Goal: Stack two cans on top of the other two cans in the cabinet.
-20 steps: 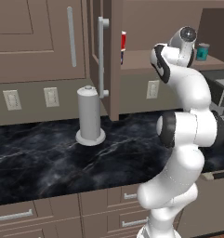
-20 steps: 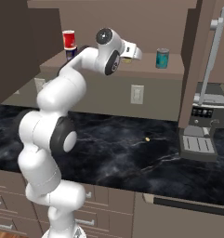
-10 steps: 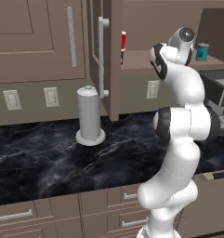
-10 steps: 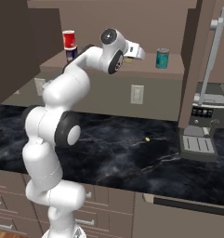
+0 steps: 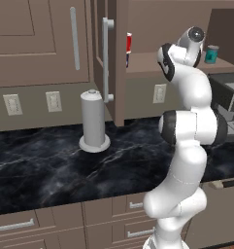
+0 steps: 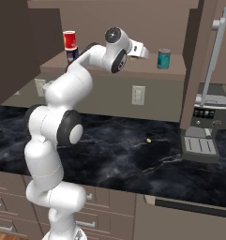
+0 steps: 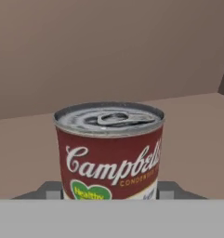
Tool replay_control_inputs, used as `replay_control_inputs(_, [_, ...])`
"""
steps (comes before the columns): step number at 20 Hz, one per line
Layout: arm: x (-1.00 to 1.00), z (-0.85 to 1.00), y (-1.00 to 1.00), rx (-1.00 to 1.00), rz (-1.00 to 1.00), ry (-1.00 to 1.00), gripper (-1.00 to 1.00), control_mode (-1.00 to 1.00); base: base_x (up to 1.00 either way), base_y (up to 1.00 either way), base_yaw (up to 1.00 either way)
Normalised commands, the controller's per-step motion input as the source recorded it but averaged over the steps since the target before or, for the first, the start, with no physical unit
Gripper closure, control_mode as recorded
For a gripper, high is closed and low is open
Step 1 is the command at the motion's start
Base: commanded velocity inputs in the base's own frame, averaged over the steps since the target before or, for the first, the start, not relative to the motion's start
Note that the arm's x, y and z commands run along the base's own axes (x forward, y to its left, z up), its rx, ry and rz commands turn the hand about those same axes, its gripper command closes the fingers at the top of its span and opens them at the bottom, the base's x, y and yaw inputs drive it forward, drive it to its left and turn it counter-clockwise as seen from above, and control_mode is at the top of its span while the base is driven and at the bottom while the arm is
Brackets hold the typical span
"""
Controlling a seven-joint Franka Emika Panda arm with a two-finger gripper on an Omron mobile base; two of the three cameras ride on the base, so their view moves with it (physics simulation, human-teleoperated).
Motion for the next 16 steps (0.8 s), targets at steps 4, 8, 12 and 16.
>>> replay_control_inputs(4, [-0.01, -0.07, -0.03, 0.00, 0.00, 0.00, 1.00, -1.00, 0.00, 0.00, 0.00])
replay_control_inputs(8, [-0.22, 0.05, 0.00, 0.00, 0.00, 0.00, 1.00, -1.00, 0.00, 0.00, 0.00])
replay_control_inputs(12, [-0.34, 0.21, 0.05, 0.00, -0.01, -0.06, 1.00, -1.00, 0.00, 0.00, 0.00])
replay_control_inputs(16, [-0.43, 0.25, 0.00, 0.00, -0.05, -0.24, 1.00, -1.00, 0.00, 0.00, 0.00])
